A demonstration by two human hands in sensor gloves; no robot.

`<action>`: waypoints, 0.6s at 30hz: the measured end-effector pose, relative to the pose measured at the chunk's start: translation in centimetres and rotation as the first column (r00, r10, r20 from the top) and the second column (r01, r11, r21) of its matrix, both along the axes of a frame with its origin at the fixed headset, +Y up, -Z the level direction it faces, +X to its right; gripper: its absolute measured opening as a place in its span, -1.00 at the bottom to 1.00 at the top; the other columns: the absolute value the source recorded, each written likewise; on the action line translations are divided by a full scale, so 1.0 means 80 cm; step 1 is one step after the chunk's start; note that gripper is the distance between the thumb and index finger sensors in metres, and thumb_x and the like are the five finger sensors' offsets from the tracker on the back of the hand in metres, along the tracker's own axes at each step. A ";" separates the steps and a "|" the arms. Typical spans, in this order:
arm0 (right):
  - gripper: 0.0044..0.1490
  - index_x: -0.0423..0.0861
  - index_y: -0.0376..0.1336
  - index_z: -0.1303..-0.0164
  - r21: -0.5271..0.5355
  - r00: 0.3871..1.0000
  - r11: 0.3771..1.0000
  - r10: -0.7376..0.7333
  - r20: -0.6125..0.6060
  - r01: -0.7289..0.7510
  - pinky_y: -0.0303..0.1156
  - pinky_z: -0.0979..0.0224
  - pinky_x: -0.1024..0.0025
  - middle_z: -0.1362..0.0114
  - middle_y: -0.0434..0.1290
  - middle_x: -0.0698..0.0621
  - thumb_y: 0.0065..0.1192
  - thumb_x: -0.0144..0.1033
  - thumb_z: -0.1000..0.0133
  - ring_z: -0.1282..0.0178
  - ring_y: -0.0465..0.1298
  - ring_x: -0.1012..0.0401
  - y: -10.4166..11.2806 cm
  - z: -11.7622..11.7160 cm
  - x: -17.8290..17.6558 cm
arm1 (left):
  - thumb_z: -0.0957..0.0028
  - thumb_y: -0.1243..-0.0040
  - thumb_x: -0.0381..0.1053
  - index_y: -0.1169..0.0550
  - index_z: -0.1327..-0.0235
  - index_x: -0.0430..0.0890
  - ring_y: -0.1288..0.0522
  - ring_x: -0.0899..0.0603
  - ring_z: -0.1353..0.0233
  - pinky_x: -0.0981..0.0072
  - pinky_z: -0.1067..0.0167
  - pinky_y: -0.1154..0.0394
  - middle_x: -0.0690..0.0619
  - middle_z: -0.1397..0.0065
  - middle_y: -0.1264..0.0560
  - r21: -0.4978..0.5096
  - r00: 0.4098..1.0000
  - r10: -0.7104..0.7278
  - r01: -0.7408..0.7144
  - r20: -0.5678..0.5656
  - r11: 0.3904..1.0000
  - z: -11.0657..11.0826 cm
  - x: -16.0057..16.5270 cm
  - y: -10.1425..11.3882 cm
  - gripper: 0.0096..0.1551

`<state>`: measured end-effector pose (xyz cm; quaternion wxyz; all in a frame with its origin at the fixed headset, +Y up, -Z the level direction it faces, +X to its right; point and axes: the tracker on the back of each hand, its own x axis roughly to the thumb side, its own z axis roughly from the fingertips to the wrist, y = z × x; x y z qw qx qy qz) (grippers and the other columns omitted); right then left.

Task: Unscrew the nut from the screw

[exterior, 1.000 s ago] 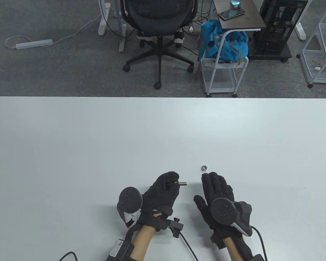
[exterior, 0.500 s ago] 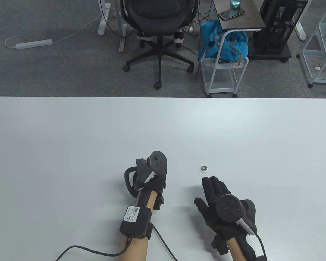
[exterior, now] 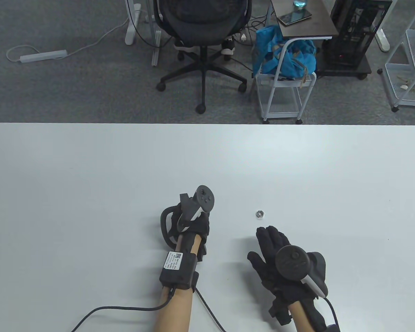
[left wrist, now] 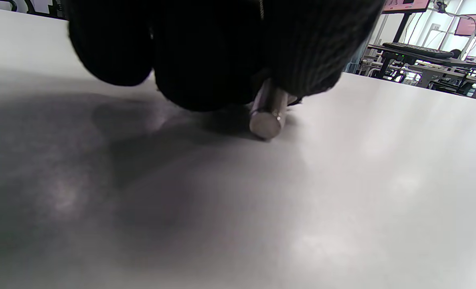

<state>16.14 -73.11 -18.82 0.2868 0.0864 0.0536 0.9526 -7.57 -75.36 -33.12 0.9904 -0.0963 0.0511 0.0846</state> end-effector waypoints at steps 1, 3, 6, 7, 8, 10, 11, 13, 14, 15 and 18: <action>0.01 -0.23 -0.05 -0.77 -0.002 1.000 1.000 -0.001 0.000 0.001 0.06 -0.49 -0.41 -0.75 -0.04 -0.34 0.08 0.09 -0.24 -0.66 0.04 -0.36 0.000 0.000 0.000 | -0.01 -0.42 0.04 -0.73 -0.12 0.11 -0.70 -0.14 0.01 -0.18 -0.17 -0.59 -0.11 -0.21 -0.67 0.004 1.000 -0.014 0.014 0.001 1.000 0.000 0.001 0.000 -0.60; 0.01 -0.23 -0.05 -0.77 -0.006 1.000 1.000 -0.001 0.000 0.001 0.06 -0.49 -0.41 -0.75 -0.04 -0.34 0.08 0.09 -0.24 -0.66 0.03 -0.36 0.001 -0.001 0.000 | -0.03 -0.40 0.06 -0.71 -0.14 0.13 -0.69 -0.13 -0.03 -0.17 -0.20 -0.57 -0.08 -0.24 -0.66 0.016 0.999 -0.053 0.053 0.004 0.998 0.001 0.005 -0.001 -0.60; 0.01 -0.23 -0.05 -0.77 -0.008 1.000 1.000 -0.012 0.004 0.012 0.06 -0.49 -0.42 -0.75 -0.04 -0.34 0.08 0.09 -0.24 -0.66 0.03 -0.35 0.001 -0.001 0.002 | -0.04 -0.33 0.10 -0.67 -0.22 0.12 -0.66 -0.17 -0.12 -0.22 -0.23 -0.53 -0.09 -0.30 -0.63 0.010 0.996 -0.087 0.087 0.007 0.996 0.003 0.007 -0.001 -0.54; 0.01 -0.23 -0.05 -0.77 -0.012 1.000 1.000 -0.017 0.005 0.017 0.06 -0.49 -0.42 -0.75 -0.04 -0.34 0.08 0.09 -0.24 -0.66 0.03 -0.35 0.000 -0.001 0.003 | -0.03 -0.32 0.13 -0.63 -0.28 0.12 -0.64 -0.20 -0.18 -0.25 -0.26 -0.50 -0.11 -0.36 -0.59 0.003 0.995 -0.097 0.097 0.005 0.995 0.005 0.006 0.001 -0.48; 0.01 -0.23 -0.05 -0.77 -0.012 1.000 1.000 -0.019 0.007 0.019 0.06 -0.48 -0.42 -0.75 -0.04 -0.35 0.08 0.09 -0.24 -0.66 0.03 -0.35 0.000 -0.001 0.004 | -0.03 -0.30 0.15 -0.57 -0.38 0.11 -0.61 -0.22 -0.24 -0.27 -0.29 -0.47 -0.12 -0.42 -0.54 0.006 0.996 -0.093 0.093 0.004 0.996 0.008 0.005 0.004 -0.41; 0.01 -0.23 -0.05 -0.77 -0.008 1.000 1.000 -0.016 0.011 0.017 0.06 -0.48 -0.42 -0.76 -0.04 -0.34 0.08 0.09 -0.24 -0.66 0.03 -0.35 0.000 -0.002 0.005 | -0.03 -0.28 0.17 -0.50 -0.47 0.10 -0.55 -0.26 -0.33 -0.33 -0.33 -0.41 -0.15 -0.51 -0.47 0.043 0.998 -0.062 0.062 -0.001 0.997 0.014 -0.001 0.014 -0.33; 0.01 -0.22 -0.05 -0.77 -0.006 1.000 1.000 -0.013 0.012 0.013 0.05 -0.49 -0.42 -0.76 -0.04 -0.34 0.09 0.09 -0.24 -0.66 0.03 -0.35 0.001 -0.002 0.005 | -0.03 -0.28 0.18 -0.46 -0.51 0.10 -0.52 -0.28 -0.37 -0.35 -0.35 -0.39 -0.16 -0.55 -0.43 0.062 0.999 -0.047 0.047 0.001 0.997 0.020 -0.005 0.022 -0.29; 0.01 -0.22 -0.05 -0.77 0.004 1.000 1.000 -0.010 0.012 0.010 0.05 -0.49 -0.42 -0.76 -0.05 -0.33 0.09 0.09 -0.24 -0.67 0.02 -0.35 0.002 -0.002 0.006 | -0.03 -0.27 0.20 -0.40 -0.57 0.11 -0.47 -0.30 -0.44 -0.37 -0.38 -0.35 -0.16 -0.61 -0.36 0.085 0.999 -0.032 0.030 0.020 0.996 0.032 -0.011 0.038 -0.23; 0.02 -0.21 -0.06 -0.77 0.008 1.000 1.000 -0.008 0.011 0.008 0.04 -0.49 -0.42 -0.76 -0.06 -0.33 0.09 0.09 -0.24 -0.67 0.01 -0.35 0.003 -0.001 0.006 | -0.03 -0.25 0.21 -0.37 -0.60 0.10 -0.43 -0.31 -0.48 -0.39 -0.40 -0.32 -0.16 -0.65 -0.32 0.098 0.999 -0.023 0.020 0.035 0.995 0.038 -0.013 0.045 -0.20; 0.02 -0.21 -0.07 -0.78 0.017 1.000 1.000 -0.006 0.009 0.006 0.04 -0.49 -0.43 -0.77 -0.06 -0.33 0.09 0.09 -0.24 -0.68 0.00 -0.35 0.004 0.000 0.007 | -0.03 -0.25 0.22 -0.35 -0.62 0.09 -0.41 -0.32 -0.51 -0.40 -0.41 -0.31 -0.14 -0.67 -0.31 0.128 0.998 -0.006 -0.002 0.063 0.992 0.048 -0.015 0.056 -0.17; 0.04 -0.15 -0.12 -0.80 0.042 1.000 0.999 0.002 0.004 -0.003 0.02 -0.49 -0.44 -0.78 -0.09 -0.29 0.10 0.11 -0.23 -0.69 -0.02 -0.34 0.007 0.001 0.009 | -0.03 -0.25 0.21 -0.34 -0.63 0.11 -0.36 -0.35 -0.57 -0.43 -0.41 -0.28 -0.11 -0.72 -0.28 0.257 0.986 0.044 -0.084 0.158 0.963 0.081 -0.020 0.084 -0.17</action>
